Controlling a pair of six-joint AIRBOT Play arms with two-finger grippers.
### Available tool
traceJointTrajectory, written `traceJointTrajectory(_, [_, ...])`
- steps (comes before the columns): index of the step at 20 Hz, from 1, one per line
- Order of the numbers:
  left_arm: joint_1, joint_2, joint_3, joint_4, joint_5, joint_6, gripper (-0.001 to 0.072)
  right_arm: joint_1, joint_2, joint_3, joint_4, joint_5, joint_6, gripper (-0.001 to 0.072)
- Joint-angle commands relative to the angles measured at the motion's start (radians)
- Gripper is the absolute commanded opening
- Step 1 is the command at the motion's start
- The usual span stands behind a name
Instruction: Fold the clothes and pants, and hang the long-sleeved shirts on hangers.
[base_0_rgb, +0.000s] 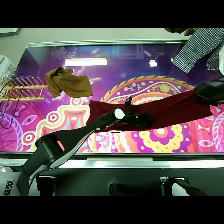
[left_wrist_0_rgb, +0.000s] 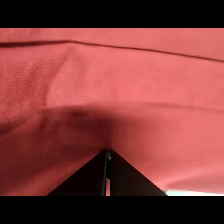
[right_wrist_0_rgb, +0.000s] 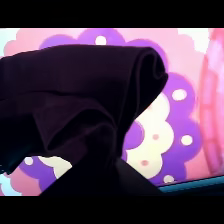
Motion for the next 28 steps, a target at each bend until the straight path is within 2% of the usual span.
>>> traceJointTrajectory(1, [-0.031, -0.037, 0.023, -0.007, 0.007, -0.068, 0.0017, 0.001, 0.021, 0.001, 0.000, 0.015, 0.005, 0.0027])
traceJointTrajectory(5, [-0.025, -0.035, 0.023, -0.007, -0.073, -0.066, 0.0017, 0.001, 0.023, 0.001, 0.011, 0.015, 0.004, 0.0027])
traceJointTrajectory(8, [0.035, 0.016, 0.023, 0.002, -0.183, 0.013, 0.0017, 0.001, 0.023, 0.001, 0.061, 0.008, 0.003, 0.0027])
traceJointTrajectory(10, [0.101, 0.084, 0.023, 0.087, -0.266, 0.019, 0.0017, 0.001, 0.023, 0.001, 0.163, -0.009, 0.003, 0.0026])
traceJointTrajectory(13, [0.232, 0.229, 0.023, 0.296, -0.435, 0.020, 0.0017, 0.009, 0.021, 0.000, 0.328, -0.027, 0.008, 0.0027])
traceJointTrajectory(14, [0.277, 0.281, 0.023, 0.361, -0.499, 0.020, 0.0017, 0.028, 0.022, 0.000, 0.340, -0.036, 0.025, 0.0027])
traceJointTrajectory(17, [0.417, 0.451, 0.023, 0.541, -0.699, 0.019, 0.0018, 0.163, 0.016, 0.000, 0.336, -0.082, 0.080, 0.0027])
traceJointTrajectory(20, [0.545, 0.606, 0.023, 0.633, -0.842, 0.019, 0.0019, 0.336, -0.009, 0.000, 0.306, -0.168, 0.178, 0.0027])
traceJointTrajectory(23, [0.651, 0.725, 0.023, 0.652, -0.891, 0.019, 0.0019, 0.514, -0.068, 0.000, 0.257, -0.248, 0.262, 0.0027])
traceJointTrajectory(28, [0.767, 0.837, 0.023, 0.653, -0.894, 0.020, 0.0019, 0.727, -0.222, 0.000, 0.230, -0.410, 0.360, 0.0027])
